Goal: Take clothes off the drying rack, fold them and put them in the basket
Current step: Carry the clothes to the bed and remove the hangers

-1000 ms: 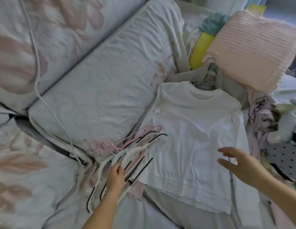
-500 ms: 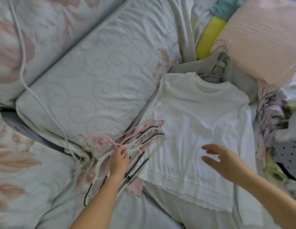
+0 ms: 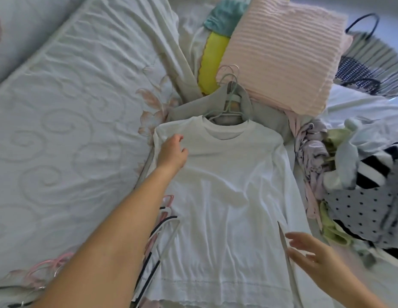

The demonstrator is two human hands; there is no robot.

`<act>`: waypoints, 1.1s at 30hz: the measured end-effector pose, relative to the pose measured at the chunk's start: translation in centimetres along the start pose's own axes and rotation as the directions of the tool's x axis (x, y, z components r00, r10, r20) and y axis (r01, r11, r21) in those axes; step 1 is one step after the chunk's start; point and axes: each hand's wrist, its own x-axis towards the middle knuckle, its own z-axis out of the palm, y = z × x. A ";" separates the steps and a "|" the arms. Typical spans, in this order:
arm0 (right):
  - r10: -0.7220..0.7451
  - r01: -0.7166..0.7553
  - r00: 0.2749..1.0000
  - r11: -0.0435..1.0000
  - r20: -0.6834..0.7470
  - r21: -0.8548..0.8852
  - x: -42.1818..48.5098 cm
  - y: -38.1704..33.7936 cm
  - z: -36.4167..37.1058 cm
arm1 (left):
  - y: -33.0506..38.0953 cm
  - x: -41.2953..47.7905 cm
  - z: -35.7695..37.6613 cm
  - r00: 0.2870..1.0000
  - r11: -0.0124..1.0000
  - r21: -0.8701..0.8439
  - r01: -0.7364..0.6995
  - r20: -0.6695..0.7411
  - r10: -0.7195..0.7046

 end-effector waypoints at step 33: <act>-0.156 0.249 0.900 0.950 -0.406 0.187 -1.3 -8.5 -7.5 | 14.1 0.2 -10.2 0.855 0.845 -0.179 -0.503 -0.243 0.457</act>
